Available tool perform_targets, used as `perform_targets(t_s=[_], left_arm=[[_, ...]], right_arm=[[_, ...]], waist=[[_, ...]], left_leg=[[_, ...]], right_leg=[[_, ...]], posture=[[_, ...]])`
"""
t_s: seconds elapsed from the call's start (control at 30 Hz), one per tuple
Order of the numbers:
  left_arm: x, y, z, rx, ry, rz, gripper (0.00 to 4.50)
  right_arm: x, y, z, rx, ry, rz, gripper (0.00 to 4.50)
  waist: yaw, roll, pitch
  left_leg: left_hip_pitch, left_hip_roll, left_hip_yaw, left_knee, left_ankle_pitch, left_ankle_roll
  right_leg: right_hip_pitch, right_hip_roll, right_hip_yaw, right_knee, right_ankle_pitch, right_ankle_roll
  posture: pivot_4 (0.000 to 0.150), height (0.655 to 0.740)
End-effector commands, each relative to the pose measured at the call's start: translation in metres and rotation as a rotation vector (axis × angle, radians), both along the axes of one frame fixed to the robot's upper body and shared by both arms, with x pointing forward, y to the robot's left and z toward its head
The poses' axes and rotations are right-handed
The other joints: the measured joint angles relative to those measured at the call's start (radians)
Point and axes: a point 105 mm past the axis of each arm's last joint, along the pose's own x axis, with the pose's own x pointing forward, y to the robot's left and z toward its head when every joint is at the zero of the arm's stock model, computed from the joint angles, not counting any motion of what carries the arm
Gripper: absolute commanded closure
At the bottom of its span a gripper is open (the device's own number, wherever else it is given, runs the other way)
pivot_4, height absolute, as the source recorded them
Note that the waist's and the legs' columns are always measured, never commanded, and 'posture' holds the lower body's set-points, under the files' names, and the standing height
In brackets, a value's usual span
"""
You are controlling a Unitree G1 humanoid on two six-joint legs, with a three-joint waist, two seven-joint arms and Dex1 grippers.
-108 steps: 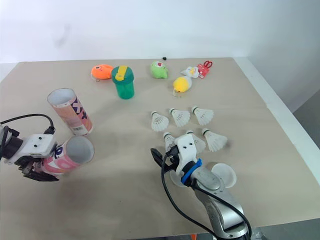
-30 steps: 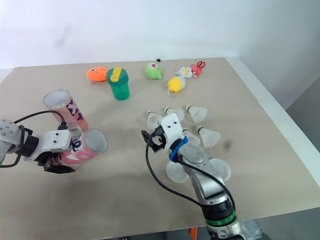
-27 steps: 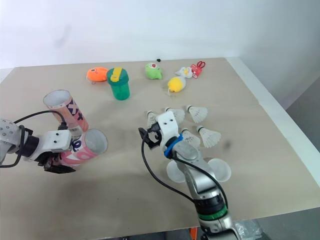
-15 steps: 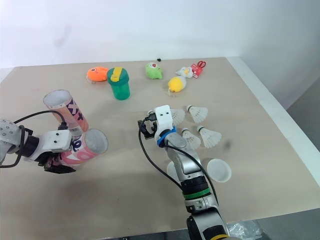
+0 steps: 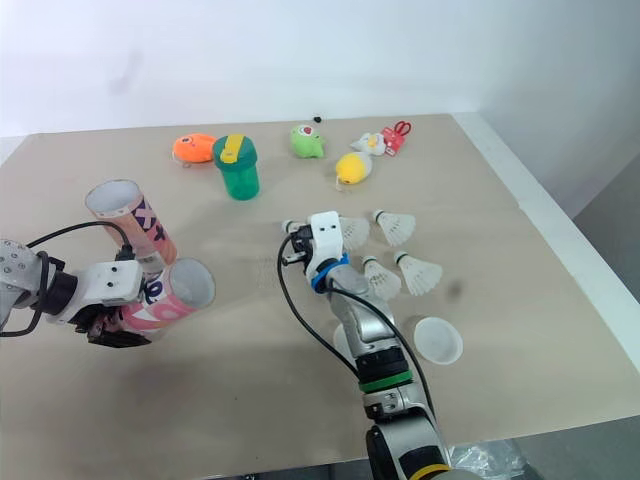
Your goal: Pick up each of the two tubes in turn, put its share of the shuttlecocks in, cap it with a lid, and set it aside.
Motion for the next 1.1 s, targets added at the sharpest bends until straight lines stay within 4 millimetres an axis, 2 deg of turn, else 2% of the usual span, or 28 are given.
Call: perform_targets(t_s=[0.03, 0.1, 0.17, 0.27, 0.33, 0.5, 0.63, 0.7, 0.83, 0.87, 0.9, 0.97, 1.1], left_arm=[[-0.006, -0.001, -0.011, 0.003, 0.054, -0.008, 0.83], [-0.007, -0.001, -0.011, 0.003, 0.054, -0.008, 0.83], [-0.007, -0.001, -0.011, 0.003, 0.054, -0.007, 0.83], [-0.006, 0.0, -0.011, 0.003, 0.054, -0.003, 0.83], [-0.006, 0.0, -0.012, 0.002, 0.054, -0.001, 0.83], [-0.006, -0.001, -0.012, -0.001, 0.053, 0.002, 0.83], [-0.006, -0.001, -0.013, -0.003, 0.05, 0.003, 0.83], [-0.005, -0.001, -0.013, -0.003, 0.049, 0.003, 0.83], [-0.006, 0.0, -0.013, 0.0, 0.048, 0.006, 0.83], [-0.006, 0.0, -0.014, 0.0, 0.048, 0.007, 0.83], [-0.006, -0.001, -0.014, -0.001, 0.048, 0.007, 0.83], [-0.007, -0.001, -0.014, -0.003, 0.05, 0.008, 0.83], [-0.009, -0.002, -0.015, -0.008, 0.056, 0.009, 0.83]], right_arm=[[-0.026, 0.023, 0.048, 0.048, -0.166, 0.233, 4.45], [-0.051, 0.031, 0.072, 0.026, -0.289, 0.419, 4.45], [-0.067, 0.03, 0.083, 0.001, -0.344, 0.53, 4.45], [-0.101, 0.024, 0.094, -0.026, -0.363, 0.775, 4.45], [-0.116, 0.02, 0.094, -0.054, -0.333, 0.882, 4.45], [-0.116, 0.023, 0.085, -0.202, -0.341, 0.914, 4.45], [-0.112, 0.049, 0.074, -0.292, -0.367, 0.951, 4.45], [-0.114, 0.059, 0.078, -0.291, -0.382, 0.983, 4.45], [-0.121, 0.066, 0.085, -0.256, -0.384, 1.03, 4.45], [-0.124, 0.067, 0.089, -0.221, -0.38, 1.04, 3.83], [-0.127, 0.066, 0.093, -0.183, -0.371, 1.052, 3.62], [-0.131, 0.061, 0.101, -0.13, -0.365, 1.056, 2.68], [-0.133, 0.048, 0.103, -0.085, -0.349, 1.008, 0.63]], waist=[[0.0, 0.001, 0.001], [0.0, 0.003, 0.002], [0.001, 0.002, 0.001], [0.003, 0.002, 0.001], [0.003, 0.002, 0.001], [0.002, 0.002, 0.001], [0.001, 0.003, 0.001], [0.002, 0.003, 0.001], [0.004, 0.002, 0.001], [0.004, 0.002, 0.001], [0.004, 0.002, 0.001], [0.004, 0.002, 0.001], [0.004, 0.002, 0.001]], left_leg=[[0.0, 0.0, 0.0, 0.0, 0.0, 0.0], [-0.001, 0.0, 0.0, 0.0, 0.0, 0.0], [-0.001, 0.0, 0.0, 0.0, 0.0, 0.001], [-0.001, 0.0, 0.0, 0.0, -0.001, 0.001], [-0.001, 0.0, 0.0, 0.0, -0.001, 0.001], [0.0, 0.0, 0.0, 0.0, -0.001, 0.002], [0.0, 0.0, 0.0, 0.0, -0.001, 0.002], [0.0, 0.0, 0.0, 0.0, -0.001, 0.002], [-0.001, 0.0, 0.0, 0.0, -0.001, 0.002], [-0.001, 0.0, 0.0, 0.0, -0.001, 0.002], [-0.001, 0.0, 0.0, 0.0, -0.001, 0.002], [-0.001, 0.0, 0.0, 0.0, -0.001, 0.002], [-0.001, 0.0, -0.001, 0.0, -0.001, 0.002]], right_leg=[[0.0, 0.0, 0.0, 0.0, 0.0, 0.0], [0.0, 0.0, 0.0, 0.0, 0.0, 0.0], [0.0, 0.0, 0.0, -0.001, -0.001, 0.001], [0.0, 0.0, -0.001, -0.001, -0.001, 0.001], [0.0, -0.001, -0.001, -0.001, -0.001, 0.001], [0.0, 0.0, -0.001, 0.0, -0.001, 0.0], [0.0, 0.0, 0.0, 0.0, -0.001, 0.0], [0.0, 0.0, 0.0, 0.0, -0.001, 0.0], [0.0, 0.0, -0.001, -0.001, -0.001, 0.0], [0.0, -0.001, -0.001, -0.001, -0.001, 0.0], [0.0, -0.001, -0.001, -0.001, -0.001, 0.0], [0.0, -0.001, -0.001, -0.001, -0.001, 0.0], [0.0, 0.0, -0.001, 0.0, -0.001, 0.0]], posture=[[0.15, 0.74], [0.15, 0.74], [0.15, 0.74], [0.15, 0.74], [0.15, 0.74], [0.15, 0.74], [0.15, 0.74], [0.15, 0.74], [0.15, 0.74], [0.15, 0.74], [0.15, 0.74], [0.15, 0.74], [0.15, 0.74]])
